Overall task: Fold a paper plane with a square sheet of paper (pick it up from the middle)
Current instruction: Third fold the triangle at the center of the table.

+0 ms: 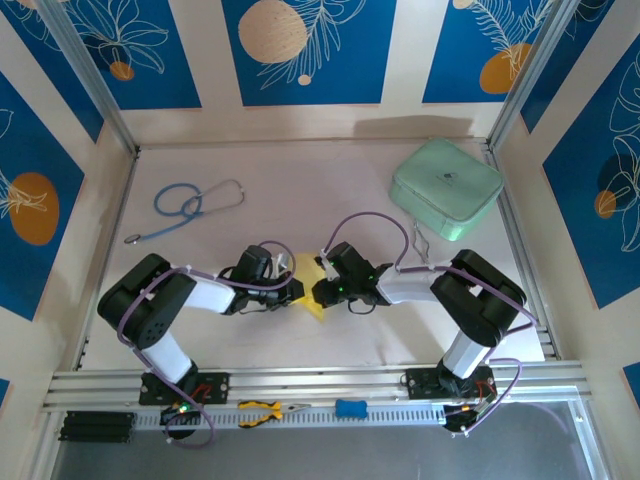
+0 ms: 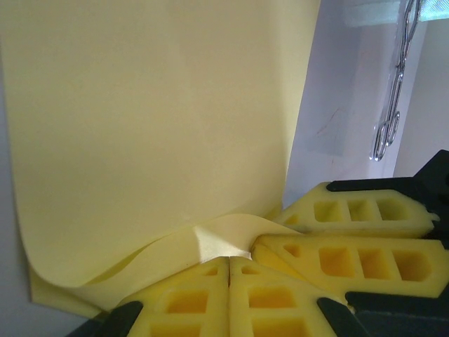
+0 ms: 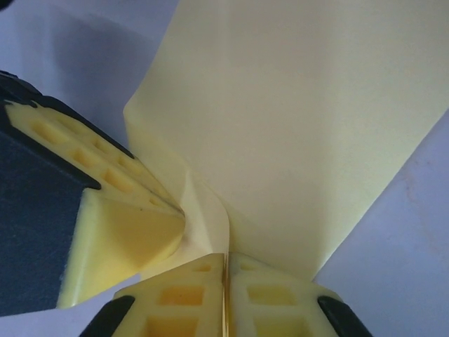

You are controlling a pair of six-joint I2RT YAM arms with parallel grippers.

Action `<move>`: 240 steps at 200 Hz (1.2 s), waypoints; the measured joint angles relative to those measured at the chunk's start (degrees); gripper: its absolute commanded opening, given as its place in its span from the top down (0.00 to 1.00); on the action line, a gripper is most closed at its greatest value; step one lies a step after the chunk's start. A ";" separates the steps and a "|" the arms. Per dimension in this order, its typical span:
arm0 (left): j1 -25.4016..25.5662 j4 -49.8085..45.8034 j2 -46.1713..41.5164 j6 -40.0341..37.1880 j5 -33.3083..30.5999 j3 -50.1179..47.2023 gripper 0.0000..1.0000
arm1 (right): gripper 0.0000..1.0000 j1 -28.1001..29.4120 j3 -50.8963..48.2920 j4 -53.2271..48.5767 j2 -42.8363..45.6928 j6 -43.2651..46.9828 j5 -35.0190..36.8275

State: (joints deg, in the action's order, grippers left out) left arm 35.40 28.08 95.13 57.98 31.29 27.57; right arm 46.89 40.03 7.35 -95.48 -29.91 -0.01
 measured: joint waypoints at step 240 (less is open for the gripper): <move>0.04 0.68 -0.02 0.00 -0.20 -0.33 0.93 | 0.97 3.78 4.02 -7.56 0.02 -15.80 -9.22</move>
State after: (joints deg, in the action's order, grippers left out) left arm 35.44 28.75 95.11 57.98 31.09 27.24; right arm 50.68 44.05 -0.21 -95.46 -45.71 -9.23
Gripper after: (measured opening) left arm 0.074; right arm 0.063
